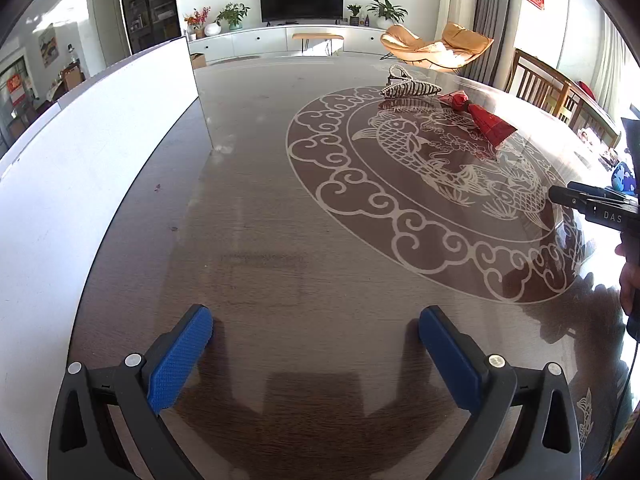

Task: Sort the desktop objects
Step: 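Move both open tools back over the table toward the hair clip and red packet, then close the left tool on the pearl hair clip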

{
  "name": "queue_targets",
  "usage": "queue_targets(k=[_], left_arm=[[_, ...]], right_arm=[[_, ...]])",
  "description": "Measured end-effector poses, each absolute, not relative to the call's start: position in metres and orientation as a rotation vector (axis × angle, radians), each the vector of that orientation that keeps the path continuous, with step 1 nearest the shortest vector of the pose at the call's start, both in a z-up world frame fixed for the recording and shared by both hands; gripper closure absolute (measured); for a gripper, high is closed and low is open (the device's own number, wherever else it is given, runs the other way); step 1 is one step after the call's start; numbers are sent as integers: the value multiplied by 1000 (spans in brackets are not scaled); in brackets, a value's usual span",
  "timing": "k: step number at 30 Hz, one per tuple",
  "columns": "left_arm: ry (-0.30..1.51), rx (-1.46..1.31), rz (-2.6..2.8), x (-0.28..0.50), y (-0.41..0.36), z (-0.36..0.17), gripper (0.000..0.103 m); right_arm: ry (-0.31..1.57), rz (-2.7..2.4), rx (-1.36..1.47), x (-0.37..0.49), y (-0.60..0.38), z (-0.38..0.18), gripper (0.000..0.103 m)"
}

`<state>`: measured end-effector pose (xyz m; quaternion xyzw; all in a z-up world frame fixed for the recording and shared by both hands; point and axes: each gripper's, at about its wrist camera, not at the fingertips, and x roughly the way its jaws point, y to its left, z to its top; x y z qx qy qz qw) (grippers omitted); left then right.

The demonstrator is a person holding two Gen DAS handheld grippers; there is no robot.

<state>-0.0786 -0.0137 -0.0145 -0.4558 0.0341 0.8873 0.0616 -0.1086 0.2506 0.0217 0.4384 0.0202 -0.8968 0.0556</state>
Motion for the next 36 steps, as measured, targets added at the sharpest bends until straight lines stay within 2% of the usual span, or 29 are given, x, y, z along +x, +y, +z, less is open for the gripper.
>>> queue_targets(k=[4,5,21,36], left_arm=[[104,-1378,2683,-78,-13,-15,0],[104,-1378,2683,-78,-13,-15,0],[112,-1376,2673,-83,-12,-15,0],[314,-1235,2396,-288,76,-11,0]], right_arm=[[125,-2665,1360,-124,235,14,1],[132,-2655,1364,-128,231,13,0],[151,-2630,1352,-146,214,13,0],[151,-2630,1352,-147,214,13,0]])
